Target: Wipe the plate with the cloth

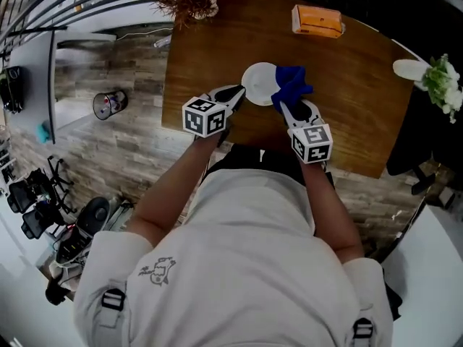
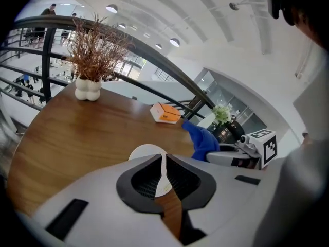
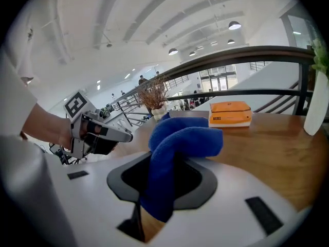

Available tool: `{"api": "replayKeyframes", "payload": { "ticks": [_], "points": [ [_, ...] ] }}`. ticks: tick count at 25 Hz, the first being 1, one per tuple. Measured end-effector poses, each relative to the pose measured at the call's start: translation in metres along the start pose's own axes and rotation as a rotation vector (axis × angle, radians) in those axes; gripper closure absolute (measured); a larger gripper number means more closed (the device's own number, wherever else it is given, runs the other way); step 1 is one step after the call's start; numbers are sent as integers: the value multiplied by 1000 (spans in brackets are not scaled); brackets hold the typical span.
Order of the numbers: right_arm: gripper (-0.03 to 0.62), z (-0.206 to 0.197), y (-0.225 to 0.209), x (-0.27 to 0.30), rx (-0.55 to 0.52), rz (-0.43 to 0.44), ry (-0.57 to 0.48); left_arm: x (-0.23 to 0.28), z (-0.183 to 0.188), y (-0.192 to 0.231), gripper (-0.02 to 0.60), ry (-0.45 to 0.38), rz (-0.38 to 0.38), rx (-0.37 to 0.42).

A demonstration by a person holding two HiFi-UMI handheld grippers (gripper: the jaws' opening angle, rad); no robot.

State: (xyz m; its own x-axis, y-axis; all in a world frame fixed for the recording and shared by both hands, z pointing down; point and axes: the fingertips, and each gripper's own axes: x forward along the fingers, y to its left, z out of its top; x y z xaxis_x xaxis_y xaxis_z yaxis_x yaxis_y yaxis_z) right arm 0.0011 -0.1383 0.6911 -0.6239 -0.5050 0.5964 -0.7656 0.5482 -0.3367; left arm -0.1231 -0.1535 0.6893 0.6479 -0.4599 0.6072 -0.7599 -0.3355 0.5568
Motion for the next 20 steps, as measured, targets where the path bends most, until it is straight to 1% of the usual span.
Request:
{"api": "replayKeyframes", "payload": {
  "ticks": [2, 4, 6, 9, 11, 15, 20],
  "points": [
    [482, -9, -6, 13, -8, 2, 23, 9, -8, 13, 558, 25, 20, -20],
    [484, -18, -13, 25, -18, 2, 44, 15, -13, 27, 513, 37, 50, -37],
    [484, -29, -19, 37, -26, -2, 70, 21, -16, 39, 506, 41, 74, -51],
    [482, -45, -26, 52, -11, -5, 107, 29, -28, 52, 487, 67, 93, -68],
    [484, -53, -30, 58, -3, -4, 126, 35, -37, 58, 455, 91, 102, -81],
    [484, -65, -37, 64, 9, -6, 160, 45, -49, 66, 434, 115, 111, -119],
    [482, -76, -44, 67, 26, -6, 185, 51, -55, 69, 430, 128, 112, -141]
  ]
}}
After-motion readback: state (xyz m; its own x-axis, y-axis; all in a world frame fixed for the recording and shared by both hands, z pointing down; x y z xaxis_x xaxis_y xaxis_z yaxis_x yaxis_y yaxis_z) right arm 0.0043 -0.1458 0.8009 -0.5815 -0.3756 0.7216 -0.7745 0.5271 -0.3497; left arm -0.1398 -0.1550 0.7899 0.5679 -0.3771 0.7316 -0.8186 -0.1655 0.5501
